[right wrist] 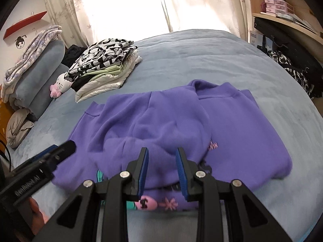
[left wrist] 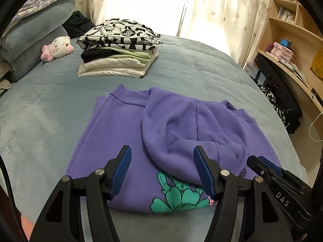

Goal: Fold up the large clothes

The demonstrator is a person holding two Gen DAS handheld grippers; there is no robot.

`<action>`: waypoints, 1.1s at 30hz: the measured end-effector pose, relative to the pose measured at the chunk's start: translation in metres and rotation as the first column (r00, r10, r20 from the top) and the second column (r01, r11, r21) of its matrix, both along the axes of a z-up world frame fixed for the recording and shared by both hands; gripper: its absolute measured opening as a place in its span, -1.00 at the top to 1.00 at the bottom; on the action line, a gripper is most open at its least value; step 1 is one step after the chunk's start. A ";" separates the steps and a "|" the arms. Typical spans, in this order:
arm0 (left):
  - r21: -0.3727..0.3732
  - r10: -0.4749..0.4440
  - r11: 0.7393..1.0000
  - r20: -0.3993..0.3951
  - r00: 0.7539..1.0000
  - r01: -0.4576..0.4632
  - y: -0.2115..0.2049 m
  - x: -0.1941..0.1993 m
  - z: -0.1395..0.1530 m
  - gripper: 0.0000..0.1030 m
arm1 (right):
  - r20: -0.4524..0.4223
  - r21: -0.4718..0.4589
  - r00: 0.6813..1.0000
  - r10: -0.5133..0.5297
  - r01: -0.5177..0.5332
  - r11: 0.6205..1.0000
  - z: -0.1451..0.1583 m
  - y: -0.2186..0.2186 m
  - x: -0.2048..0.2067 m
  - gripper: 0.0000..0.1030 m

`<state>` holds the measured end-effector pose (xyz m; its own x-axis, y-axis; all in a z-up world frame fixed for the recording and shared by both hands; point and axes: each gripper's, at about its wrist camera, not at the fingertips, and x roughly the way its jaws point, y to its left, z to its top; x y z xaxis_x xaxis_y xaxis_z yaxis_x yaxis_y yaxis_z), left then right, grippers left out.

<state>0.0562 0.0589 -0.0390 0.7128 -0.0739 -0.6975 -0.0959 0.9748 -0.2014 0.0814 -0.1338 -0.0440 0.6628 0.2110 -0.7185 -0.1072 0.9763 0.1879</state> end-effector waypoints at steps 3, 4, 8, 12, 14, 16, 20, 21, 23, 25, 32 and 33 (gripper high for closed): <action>0.009 0.003 1.000 0.000 1.000 -0.003 0.002 -0.011 0.004 -0.21 | 0.002 0.002 1.000 -0.005 0.005 1.000 0.002 -0.002 -0.012 0.46; 0.008 0.007 1.000 0.001 1.000 -0.007 0.003 -0.016 0.006 -0.21 | 0.003 0.000 1.000 -0.008 0.008 1.000 0.003 -0.001 -0.014 0.46; -0.001 0.015 1.000 -0.013 1.000 -0.015 0.010 -0.033 0.003 -0.22 | 0.022 0.009 1.000 -0.018 0.018 1.000 0.011 -0.005 -0.027 0.46; -0.020 0.021 1.000 -0.064 0.998 -0.022 0.018 -0.042 -0.007 -0.22 | 0.047 0.001 0.999 -0.020 0.020 1.000 0.016 -0.005 -0.040 0.46; -0.028 0.027 0.999 -0.078 0.997 -0.029 0.022 -0.048 -0.012 -0.22 | 0.051 -0.003 0.999 -0.013 0.013 1.000 0.016 -0.004 -0.044 0.45; -0.027 0.031 0.999 -0.087 0.996 -0.034 0.025 -0.054 -0.016 -0.22 | 0.051 -0.005 0.999 -0.004 0.005 1.000 0.014 -0.002 -0.047 0.45; -0.039 0.028 0.999 -0.103 0.994 -0.033 0.027 -0.060 -0.022 -0.22 | 0.038 -0.010 0.999 0.016 -0.015 1.000 0.008 0.004 -0.052 0.45; -0.047 0.026 0.998 -0.110 0.994 -0.031 0.028 -0.060 -0.024 -0.22 | 0.037 -0.011 0.999 0.021 -0.021 1.000 0.008 0.005 -0.053 0.45; -0.075 0.015 0.997 -0.128 0.992 -0.025 0.030 -0.060 -0.032 -0.22 | 0.040 -0.015 0.999 0.031 -0.030 0.999 0.006 0.008 -0.055 0.45; -0.132 -0.005 0.991 -0.157 0.988 -0.016 0.034 -0.058 -0.042 -0.22 | 0.043 -0.023 0.998 0.039 -0.038 0.999 0.005 0.011 -0.057 0.45; -0.355 -0.033 0.934 -0.187 0.982 -0.036 0.048 -0.057 -0.084 -0.22 | 0.025 -0.023 0.999 0.047 -0.046 0.999 -0.004 0.017 -0.057 0.45; -0.393 -0.018 0.918 -0.183 0.983 -0.056 0.052 -0.057 -0.091 -0.22 | 0.022 -0.022 0.999 0.048 -0.048 0.999 -0.006 0.018 -0.057 0.45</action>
